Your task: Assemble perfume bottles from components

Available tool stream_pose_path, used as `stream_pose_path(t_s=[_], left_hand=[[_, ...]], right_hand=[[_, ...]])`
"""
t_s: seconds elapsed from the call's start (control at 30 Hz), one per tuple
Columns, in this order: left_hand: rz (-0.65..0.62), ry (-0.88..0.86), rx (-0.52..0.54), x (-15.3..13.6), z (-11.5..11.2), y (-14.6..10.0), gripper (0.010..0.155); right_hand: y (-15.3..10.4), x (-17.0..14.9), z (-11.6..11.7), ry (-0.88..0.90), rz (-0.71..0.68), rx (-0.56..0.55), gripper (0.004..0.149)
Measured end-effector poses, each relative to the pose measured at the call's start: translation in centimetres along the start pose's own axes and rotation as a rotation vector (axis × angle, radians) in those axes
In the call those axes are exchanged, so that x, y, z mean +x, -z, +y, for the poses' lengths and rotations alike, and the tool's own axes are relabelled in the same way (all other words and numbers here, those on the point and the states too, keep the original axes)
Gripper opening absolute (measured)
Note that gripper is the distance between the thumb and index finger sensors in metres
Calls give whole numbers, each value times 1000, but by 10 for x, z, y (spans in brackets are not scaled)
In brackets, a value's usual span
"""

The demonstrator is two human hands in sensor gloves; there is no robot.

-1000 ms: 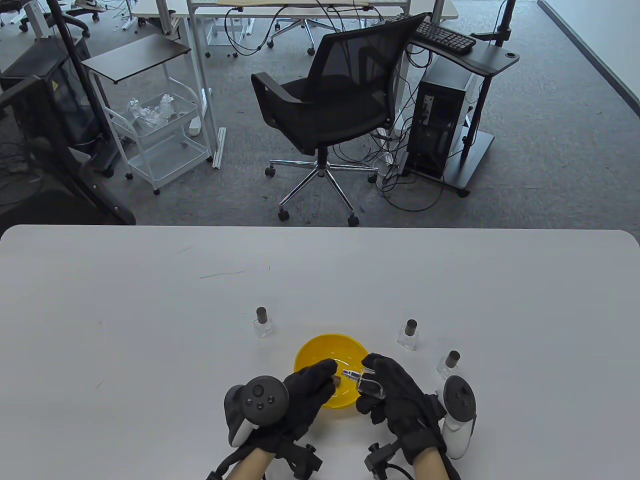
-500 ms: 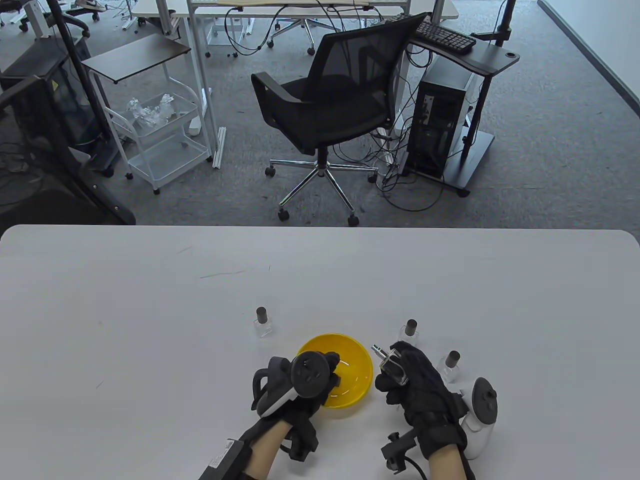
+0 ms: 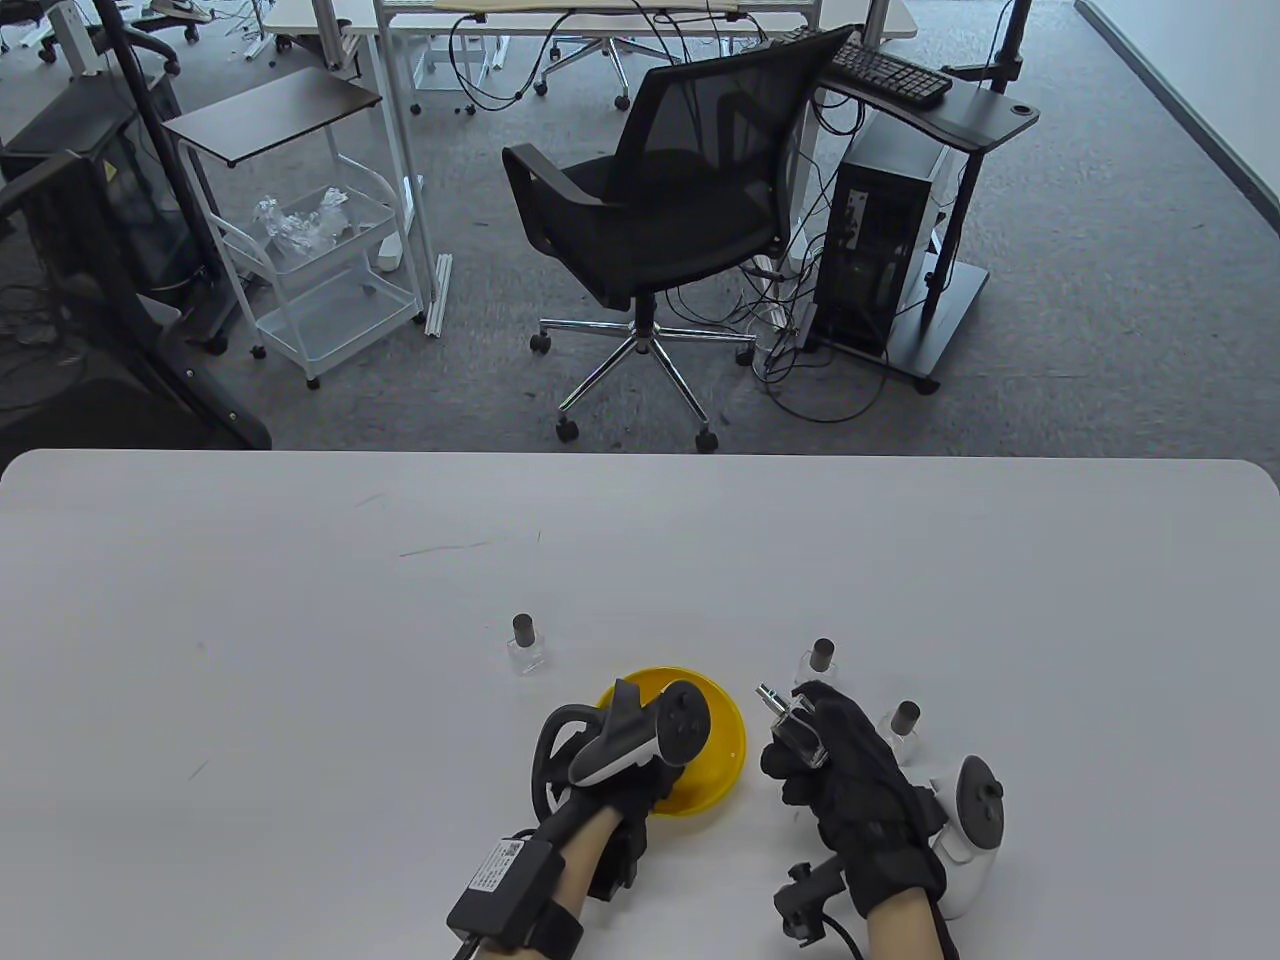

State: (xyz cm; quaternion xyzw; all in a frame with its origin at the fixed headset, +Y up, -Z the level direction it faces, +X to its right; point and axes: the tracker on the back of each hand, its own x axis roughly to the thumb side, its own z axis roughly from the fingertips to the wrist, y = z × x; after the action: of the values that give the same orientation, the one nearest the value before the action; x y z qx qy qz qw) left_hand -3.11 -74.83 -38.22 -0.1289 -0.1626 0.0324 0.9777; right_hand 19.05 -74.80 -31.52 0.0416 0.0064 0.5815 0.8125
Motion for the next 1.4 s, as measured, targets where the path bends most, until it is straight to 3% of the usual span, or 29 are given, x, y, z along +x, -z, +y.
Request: stream_pose_path(t_s=[0.37,0.43,0.7,0.87,1.03,1.1,1.2,1.3,1.4], left_hand=[[0,76,5,6,-6,4,55],[-10,42,4,4,-3,2,54],[-81,-179,161,-12,19,-24,50],[-127,-393,261,-28,25,-48,51],[-134,-687,313,-48,13,-68,50],[-131,-819,304,-57,2,-72,52],[-112,-956,228,-70,-11,-74,65],[-99,-1068,250,-83,-12,-76,53],[-95,-1213,252,-91,-14,-77,52]], right_hand=[[-1,1,1,-7,10,-4,52],[-1,1,1,-9,11,-4,52],[-1,0,3,-37,17,0,52],[0,-4,9,-77,33,18,52],[1,-8,16,-113,52,44,52],[1,-10,19,-129,63,57,52],[1,-16,25,-146,84,78,52],[0,-21,32,-151,111,108,51],[1,-25,39,-185,125,145,52]])
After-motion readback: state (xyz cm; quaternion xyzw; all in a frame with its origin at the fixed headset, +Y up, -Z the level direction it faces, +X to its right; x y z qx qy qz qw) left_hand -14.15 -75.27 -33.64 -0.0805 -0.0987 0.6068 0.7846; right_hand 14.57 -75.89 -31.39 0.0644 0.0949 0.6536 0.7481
